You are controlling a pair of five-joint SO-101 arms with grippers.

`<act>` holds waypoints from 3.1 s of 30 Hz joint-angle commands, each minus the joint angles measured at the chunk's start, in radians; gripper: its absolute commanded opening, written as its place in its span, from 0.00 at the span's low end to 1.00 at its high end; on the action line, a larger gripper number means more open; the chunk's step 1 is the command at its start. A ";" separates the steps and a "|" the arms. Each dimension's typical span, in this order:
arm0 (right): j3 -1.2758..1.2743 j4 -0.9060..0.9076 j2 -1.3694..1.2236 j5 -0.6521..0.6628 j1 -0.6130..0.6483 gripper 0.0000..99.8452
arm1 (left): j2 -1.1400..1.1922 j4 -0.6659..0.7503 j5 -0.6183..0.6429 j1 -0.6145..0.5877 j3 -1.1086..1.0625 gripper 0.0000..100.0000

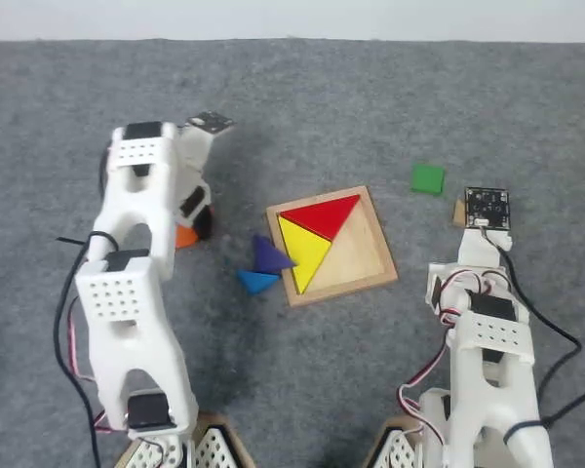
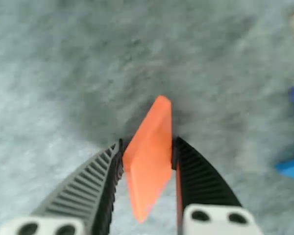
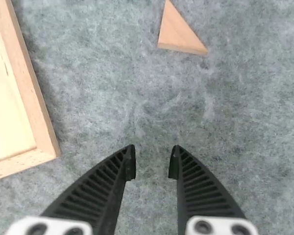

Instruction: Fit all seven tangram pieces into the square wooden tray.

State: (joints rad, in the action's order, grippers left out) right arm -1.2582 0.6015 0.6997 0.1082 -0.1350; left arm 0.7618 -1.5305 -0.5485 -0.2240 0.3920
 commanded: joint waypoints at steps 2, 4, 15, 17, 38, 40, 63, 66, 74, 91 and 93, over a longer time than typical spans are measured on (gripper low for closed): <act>0.003 -0.021 0.030 0.014 -0.004 0.12 | -0.018 -0.098 -0.046 -0.066 0.180 0.15; 0.003 -0.021 0.030 0.014 -0.004 0.12 | -0.044 -0.141 -0.046 -0.060 0.242 0.15; 0.003 -0.021 0.030 0.014 -0.004 0.12 | -0.077 -0.204 0.129 -0.052 0.285 0.24; 0.003 -0.021 0.031 0.014 -0.004 0.12 | -0.072 -0.178 0.204 -0.069 0.262 0.24; 0.003 -0.019 0.038 0.014 -0.005 0.12 | -0.048 0.078 0.176 -0.097 -0.105 0.06; 0.003 -0.019 0.038 0.014 -0.007 0.12 | -0.048 0.077 0.176 -0.097 -0.105 0.01; 0.008 -0.015 0.039 0.014 -0.015 0.12 | -0.362 -0.193 0.502 0.376 0.070 0.01; 0.011 -0.015 0.039 0.008 -0.045 0.12 | -0.359 -0.176 0.631 0.511 0.088 0.01; 0.017 -0.015 0.039 0.005 -0.081 0.12 | -0.245 -0.031 0.959 0.709 0.151 0.01; 0.029 -0.024 0.041 -0.037 -0.142 0.12 | 0.137 0.107 1.287 0.746 0.406 0.02; 0.029 -0.024 0.041 -0.037 -0.140 0.12 | 0.166 0.092 1.286 0.743 0.437 0.08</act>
State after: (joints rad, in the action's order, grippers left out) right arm -1.2582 0.6015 0.6997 0.0836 -0.2685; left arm 0.9091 -1.4431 0.7204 0.5140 0.7311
